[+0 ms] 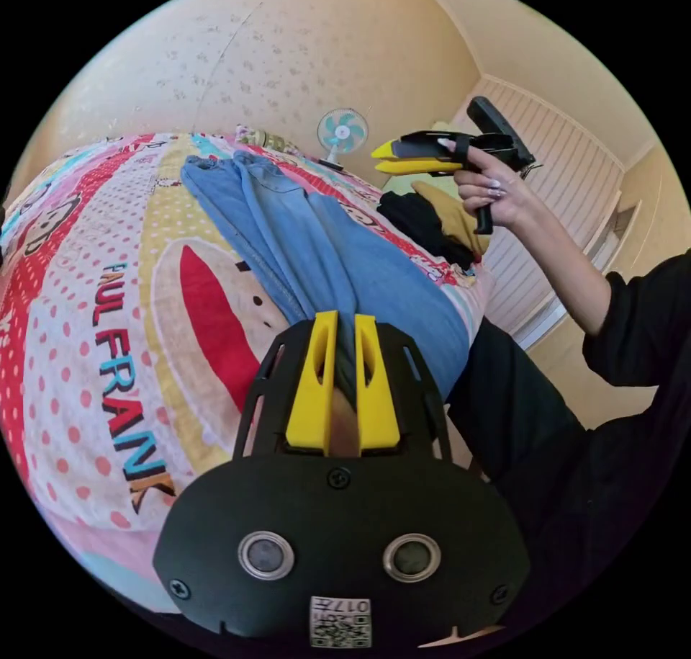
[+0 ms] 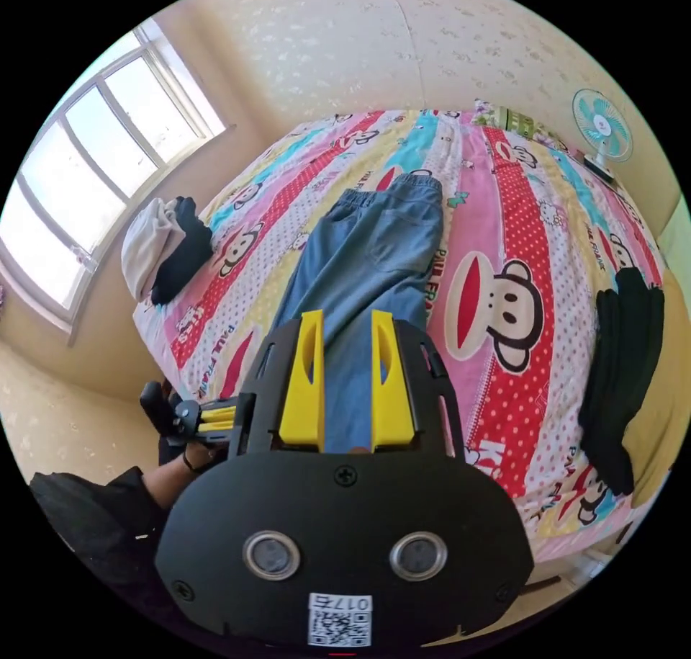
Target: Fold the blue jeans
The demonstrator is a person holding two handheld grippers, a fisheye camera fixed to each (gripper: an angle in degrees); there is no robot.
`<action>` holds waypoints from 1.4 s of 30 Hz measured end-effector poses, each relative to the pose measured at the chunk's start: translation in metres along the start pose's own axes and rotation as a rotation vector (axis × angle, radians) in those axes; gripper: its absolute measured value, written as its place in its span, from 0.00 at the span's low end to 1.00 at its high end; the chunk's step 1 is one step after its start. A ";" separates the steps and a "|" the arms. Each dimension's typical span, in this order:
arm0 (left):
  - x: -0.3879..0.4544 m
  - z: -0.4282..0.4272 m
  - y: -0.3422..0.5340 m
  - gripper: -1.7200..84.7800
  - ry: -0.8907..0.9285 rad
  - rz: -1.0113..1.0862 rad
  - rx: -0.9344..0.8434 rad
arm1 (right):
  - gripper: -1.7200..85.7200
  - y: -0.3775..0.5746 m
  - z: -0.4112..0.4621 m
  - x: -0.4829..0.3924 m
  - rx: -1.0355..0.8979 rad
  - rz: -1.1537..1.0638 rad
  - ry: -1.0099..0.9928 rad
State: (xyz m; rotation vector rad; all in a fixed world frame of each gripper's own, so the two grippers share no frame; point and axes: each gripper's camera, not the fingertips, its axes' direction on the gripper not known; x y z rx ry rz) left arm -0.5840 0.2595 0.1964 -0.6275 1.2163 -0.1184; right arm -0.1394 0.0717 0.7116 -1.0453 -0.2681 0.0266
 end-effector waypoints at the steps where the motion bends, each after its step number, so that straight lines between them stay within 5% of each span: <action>1: 0.002 -0.001 0.001 0.08 0.004 0.012 -0.012 | 0.14 -0.014 0.006 -0.005 0.001 0.004 0.007; 7: -0.004 -0.010 0.003 0.08 0.085 -0.004 -0.042 | 0.17 -0.138 0.093 -0.036 -0.011 0.048 0.221; 11: -0.003 -0.017 0.005 0.08 0.096 -0.010 -0.055 | 0.14 -0.173 0.166 -0.013 -0.270 0.153 0.317; 15: -0.004 -0.027 0.008 0.08 0.116 -0.016 -0.051 | 0.07 -0.142 0.101 -0.047 0.232 0.266 0.262; 17: -0.002 -0.032 0.008 0.09 0.119 -0.012 -0.059 | 0.06 -0.133 0.093 -0.076 0.304 0.213 0.230; 22: 0.004 -0.045 0.008 0.11 0.105 0.005 -0.066 | 0.07 -0.148 0.116 -0.134 0.203 -0.109 0.064; 24: 0.007 -0.051 0.008 0.11 0.085 0.004 -0.060 | 0.09 -0.167 0.154 -0.135 -0.097 -0.172 0.087; 26: 0.009 -0.063 0.009 0.13 0.051 -0.010 -0.030 | 0.11 -0.166 0.158 -0.133 -0.163 -0.220 0.133; 33: 0.001 -0.073 0.009 0.14 0.062 -0.054 -0.017 | 0.07 -0.160 0.113 -0.127 -0.099 -0.201 0.333; 38: -0.018 -0.084 0.009 0.12 0.138 -0.103 -0.002 | 0.08 -0.165 0.096 -0.089 -0.061 -0.092 0.009; 42: -0.025 -0.090 0.009 0.12 0.166 -0.127 0.004 | 0.11 -0.174 0.102 -0.076 -0.029 -0.002 0.024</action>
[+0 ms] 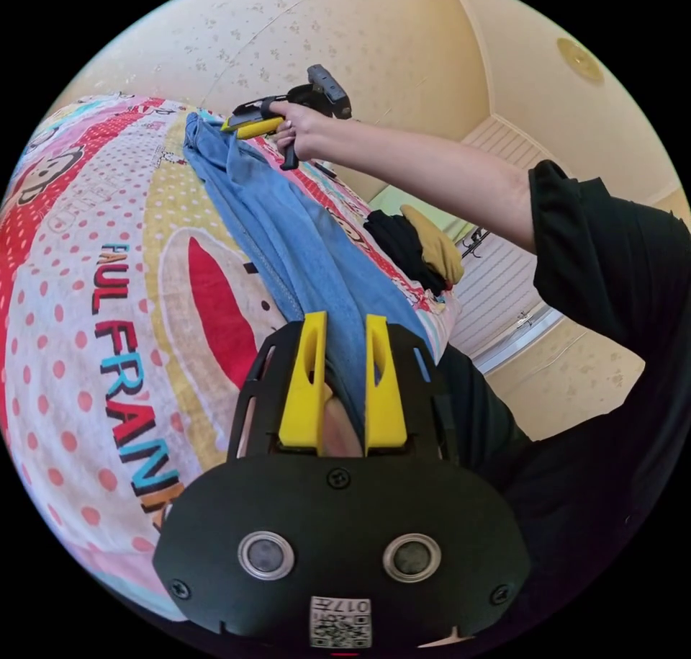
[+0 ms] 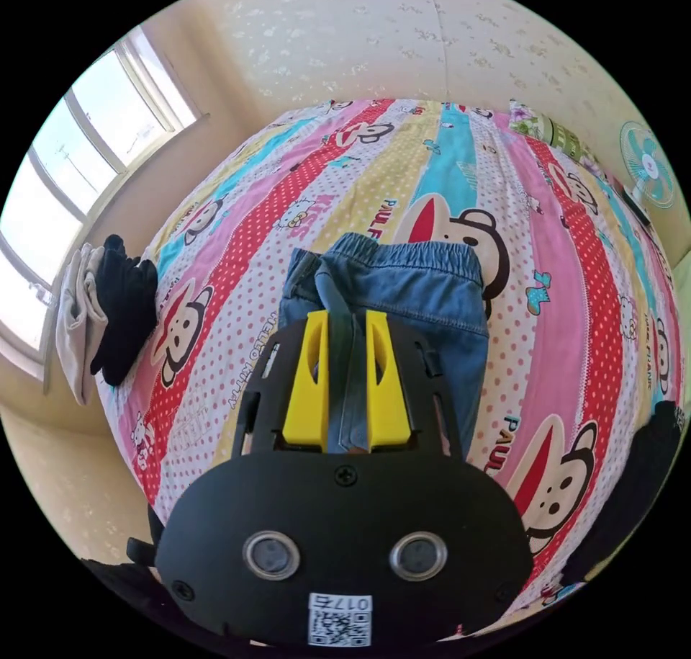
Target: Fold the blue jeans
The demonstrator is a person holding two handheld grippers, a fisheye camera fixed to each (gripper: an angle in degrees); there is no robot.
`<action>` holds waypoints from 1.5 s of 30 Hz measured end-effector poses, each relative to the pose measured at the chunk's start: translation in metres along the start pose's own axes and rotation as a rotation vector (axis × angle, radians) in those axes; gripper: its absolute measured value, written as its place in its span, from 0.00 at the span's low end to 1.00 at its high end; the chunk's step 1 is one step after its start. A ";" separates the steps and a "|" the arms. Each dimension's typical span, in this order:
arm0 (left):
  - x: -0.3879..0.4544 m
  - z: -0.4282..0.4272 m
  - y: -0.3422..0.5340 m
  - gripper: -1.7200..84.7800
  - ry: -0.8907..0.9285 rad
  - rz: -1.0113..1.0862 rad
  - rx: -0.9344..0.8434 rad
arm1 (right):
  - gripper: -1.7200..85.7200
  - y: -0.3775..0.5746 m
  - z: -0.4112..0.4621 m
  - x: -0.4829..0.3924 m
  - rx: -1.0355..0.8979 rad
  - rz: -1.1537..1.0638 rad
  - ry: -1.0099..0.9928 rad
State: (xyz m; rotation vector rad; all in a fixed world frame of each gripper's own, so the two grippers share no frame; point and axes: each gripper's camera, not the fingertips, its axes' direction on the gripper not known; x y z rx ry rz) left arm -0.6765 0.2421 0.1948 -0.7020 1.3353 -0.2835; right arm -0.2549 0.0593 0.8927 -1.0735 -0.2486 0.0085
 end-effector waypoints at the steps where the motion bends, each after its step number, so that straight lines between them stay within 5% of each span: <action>1: 0.000 -0.002 -0.001 0.12 -0.001 0.002 -0.001 | 0.12 -0.002 0.001 -0.002 0.008 -0.011 -0.010; 4: -0.002 -0.006 -0.002 0.12 0.000 0.005 -0.001 | 0.12 -0.019 0.014 -0.015 -0.031 -0.033 -0.012; 8: -0.010 -0.012 -0.005 0.11 0.036 -0.015 -0.003 | 0.07 -0.031 0.044 -0.025 -0.217 0.031 0.230; 14: -0.014 -0.020 -0.008 0.11 0.061 -0.037 0.014 | 0.06 0.011 -0.071 -0.005 0.315 0.248 0.350; 18: -0.017 -0.024 -0.010 0.11 0.086 -0.051 0.024 | 0.06 0.030 -0.100 -0.039 0.457 0.065 0.224; 20: -0.018 -0.024 -0.012 0.11 0.093 -0.058 0.014 | 0.07 0.026 -0.082 -0.063 0.401 -0.094 0.157; 24: -0.015 -0.023 -0.014 0.12 0.084 -0.053 0.002 | 0.11 0.007 -0.006 -0.086 -0.005 -0.325 0.002; 28: -0.006 -0.031 -0.013 0.12 0.025 -0.047 0.032 | 0.11 0.035 -0.024 -0.062 0.083 -0.256 0.151; 36: 0.026 -0.016 -0.004 0.16 -0.154 -0.038 0.024 | 0.11 0.228 -0.082 0.059 -0.095 -0.068 0.121; 40: 0.059 0.005 0.003 0.12 -0.407 0.055 0.028 | 0.12 0.337 -0.076 0.099 -0.184 0.074 0.011; 45: 0.047 -0.001 0.013 0.05 -0.302 -0.089 0.098 | 0.12 0.432 -0.085 0.112 0.023 0.127 -0.340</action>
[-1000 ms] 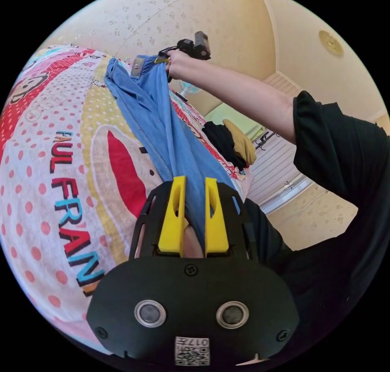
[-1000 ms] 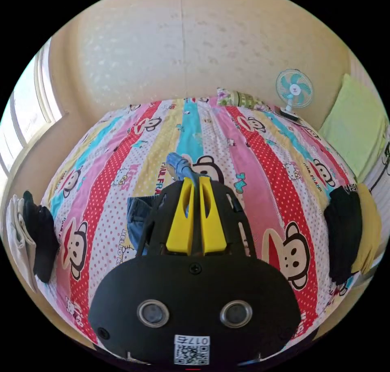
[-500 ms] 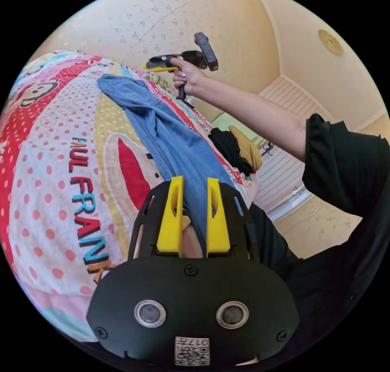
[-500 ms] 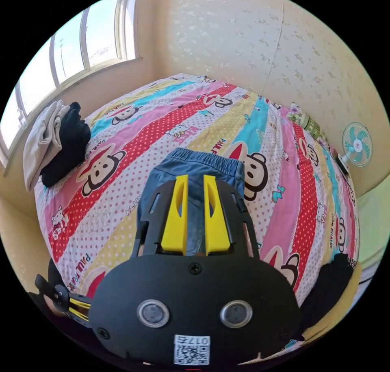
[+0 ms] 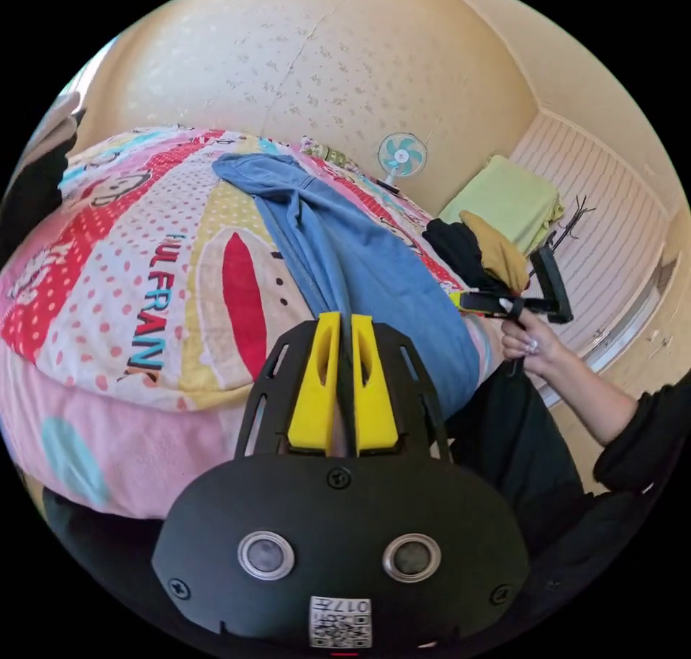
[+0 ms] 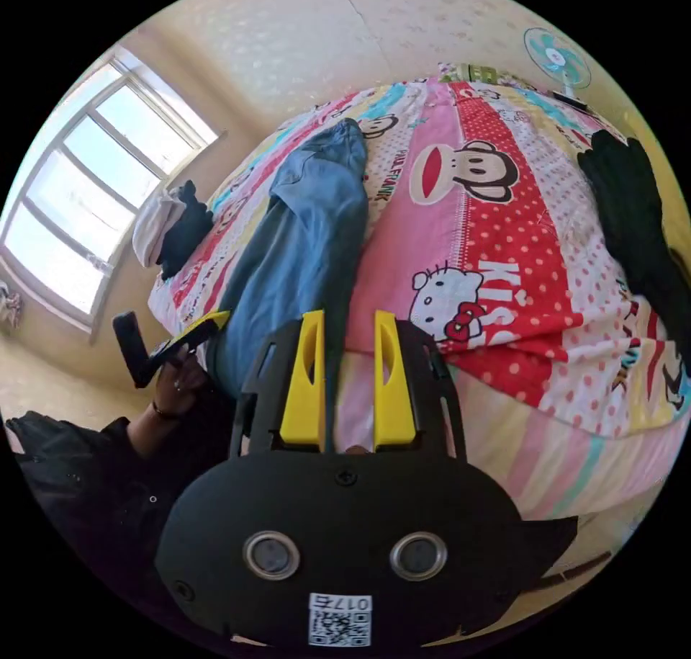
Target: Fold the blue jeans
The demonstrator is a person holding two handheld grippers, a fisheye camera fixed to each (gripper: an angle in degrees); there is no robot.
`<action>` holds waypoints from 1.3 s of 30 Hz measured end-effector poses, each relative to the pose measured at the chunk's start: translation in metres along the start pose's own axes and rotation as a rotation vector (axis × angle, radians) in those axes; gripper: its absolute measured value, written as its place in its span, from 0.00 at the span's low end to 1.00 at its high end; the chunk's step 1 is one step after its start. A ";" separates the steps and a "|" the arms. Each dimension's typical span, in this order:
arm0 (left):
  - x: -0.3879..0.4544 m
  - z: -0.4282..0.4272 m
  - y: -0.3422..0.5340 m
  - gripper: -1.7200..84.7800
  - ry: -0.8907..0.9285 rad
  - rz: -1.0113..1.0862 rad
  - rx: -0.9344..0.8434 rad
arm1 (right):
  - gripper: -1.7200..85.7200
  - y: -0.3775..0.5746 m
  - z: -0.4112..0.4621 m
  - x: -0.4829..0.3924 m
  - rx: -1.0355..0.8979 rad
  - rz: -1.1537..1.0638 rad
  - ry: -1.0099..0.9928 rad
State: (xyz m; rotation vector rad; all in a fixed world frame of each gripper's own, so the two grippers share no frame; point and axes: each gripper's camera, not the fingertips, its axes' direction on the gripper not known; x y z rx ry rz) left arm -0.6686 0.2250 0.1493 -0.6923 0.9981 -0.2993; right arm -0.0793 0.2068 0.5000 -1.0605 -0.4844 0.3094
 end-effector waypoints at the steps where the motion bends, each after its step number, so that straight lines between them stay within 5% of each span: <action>1: -0.012 -0.002 0.003 0.04 0.072 -0.086 0.005 | 0.12 0.004 0.004 0.002 -0.010 0.003 -0.040; 4: -0.033 -0.001 0.006 0.02 0.213 -0.242 -0.010 | 0.10 0.013 0.018 0.010 -0.041 -0.003 -0.034; 7: -0.016 -0.006 -0.019 0.02 0.183 -0.140 -0.227 | 0.07 0.000 0.000 0.009 -0.102 0.007 -0.124; 11: 0.027 -0.056 -0.020 0.04 0.073 -0.012 -0.243 | 0.06 0.016 -0.016 0.002 -0.129 0.003 -0.200; 14: 0.020 -0.045 0.009 0.08 0.071 -0.123 -0.239 | 0.09 0.033 -0.003 0.023 -0.134 0.095 -0.038; 20: 0.009 0.013 0.059 0.18 0.175 -0.244 -0.155 | 0.15 0.057 0.016 0.031 -0.057 0.057 -0.146; 26: 0.095 0.060 0.048 0.16 -0.255 -0.038 -0.244 | 0.11 0.057 0.039 -0.006 -0.056 -0.009 0.077; 29: 0.138 0.088 0.046 0.12 -0.451 0.092 -0.322 | 0.07 0.054 0.040 -0.008 -0.077 0.057 0.022; 35: 0.145 0.067 0.026 0.06 -0.141 0.120 -0.606 | 0.06 0.062 0.007 -0.038 -0.212 -0.061 -0.114; 39: 0.138 0.075 0.034 0.06 -0.230 0.085 -0.721 | 0.07 0.068 0.027 -0.031 -0.311 0.001 0.080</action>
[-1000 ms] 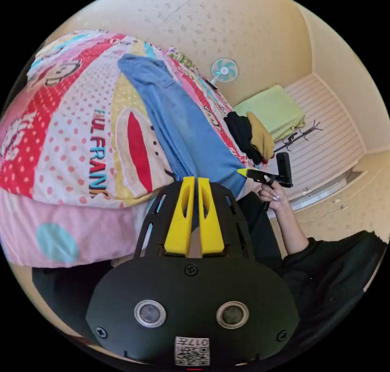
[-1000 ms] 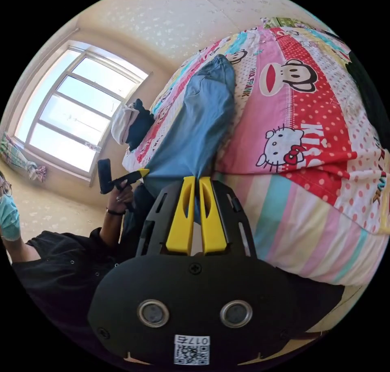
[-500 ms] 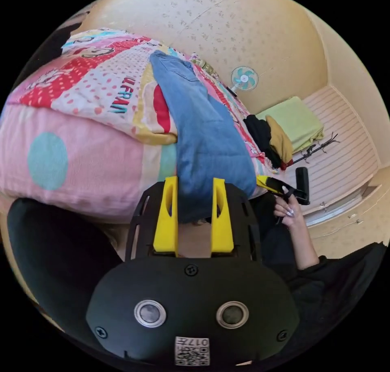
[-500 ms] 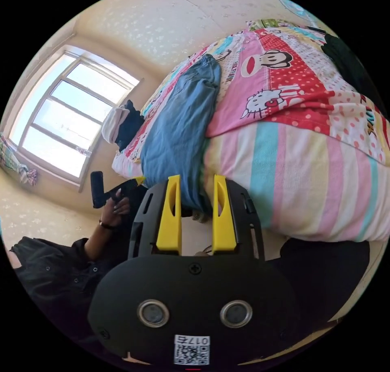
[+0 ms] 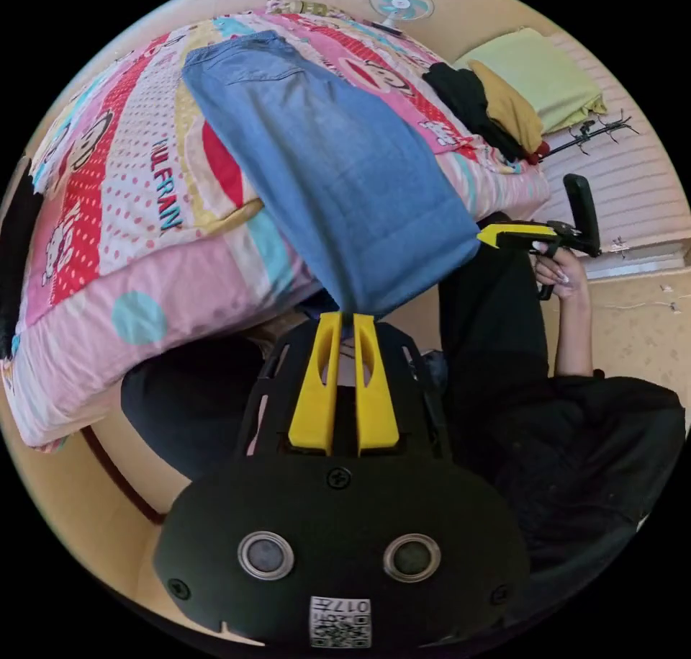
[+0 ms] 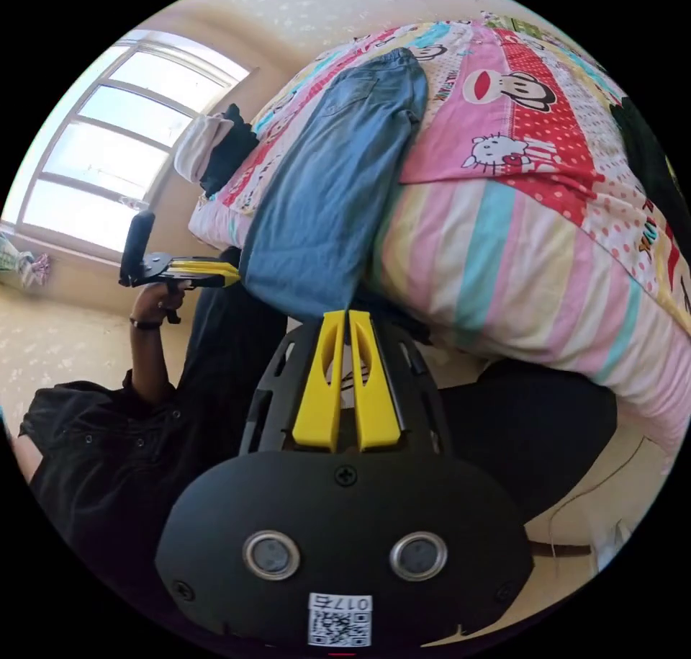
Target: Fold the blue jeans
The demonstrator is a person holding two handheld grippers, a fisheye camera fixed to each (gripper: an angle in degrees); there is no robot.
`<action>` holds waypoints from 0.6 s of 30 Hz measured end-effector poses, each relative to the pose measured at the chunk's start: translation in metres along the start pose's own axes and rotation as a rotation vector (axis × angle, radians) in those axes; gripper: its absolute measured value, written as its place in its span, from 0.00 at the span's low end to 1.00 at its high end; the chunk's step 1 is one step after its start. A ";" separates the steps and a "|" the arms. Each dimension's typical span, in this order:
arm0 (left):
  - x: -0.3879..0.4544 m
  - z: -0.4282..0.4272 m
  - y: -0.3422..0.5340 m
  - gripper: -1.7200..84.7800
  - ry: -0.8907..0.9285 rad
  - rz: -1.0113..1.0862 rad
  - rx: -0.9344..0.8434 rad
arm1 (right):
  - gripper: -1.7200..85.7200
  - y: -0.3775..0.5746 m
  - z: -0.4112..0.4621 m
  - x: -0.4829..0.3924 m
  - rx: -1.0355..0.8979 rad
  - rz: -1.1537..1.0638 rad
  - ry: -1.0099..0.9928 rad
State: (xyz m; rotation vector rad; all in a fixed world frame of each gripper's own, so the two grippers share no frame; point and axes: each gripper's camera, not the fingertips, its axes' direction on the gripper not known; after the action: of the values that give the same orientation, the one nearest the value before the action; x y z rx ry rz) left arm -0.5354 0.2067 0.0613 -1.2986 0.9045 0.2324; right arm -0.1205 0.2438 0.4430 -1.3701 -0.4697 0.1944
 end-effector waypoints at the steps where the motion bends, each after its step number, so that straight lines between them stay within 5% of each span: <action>1: 0.000 0.001 0.003 0.06 -0.122 -0.043 -0.001 | 0.08 0.000 -0.001 0.001 0.006 0.008 -0.005; 4: 0.010 -0.024 0.010 0.08 -0.283 -0.105 0.115 | 0.11 -0.008 -0.021 -0.011 0.138 -0.027 -0.051; 8: 0.042 -0.068 -0.017 0.09 -0.254 -0.005 0.414 | 0.13 -0.056 -0.039 -0.047 0.251 -0.117 -0.001; 13: 0.071 -0.035 -0.096 0.11 -0.349 0.070 0.328 | 0.12 -0.113 -0.023 -0.087 0.383 -0.241 0.180; 16: 0.078 -0.001 -0.119 0.11 -0.319 0.088 0.263 | 0.11 -0.144 0.044 -0.075 0.099 -0.216 0.522; 18: 0.075 0.018 -0.122 0.11 -0.293 0.077 0.219 | 0.11 -0.127 0.047 -0.062 0.185 -0.196 0.481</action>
State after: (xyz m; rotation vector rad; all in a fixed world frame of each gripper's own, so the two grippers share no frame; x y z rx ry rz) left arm -0.4031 0.1618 0.0986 -0.9974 0.7085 0.3638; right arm -0.2128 0.2353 0.5596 -1.1326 -0.1732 -0.2451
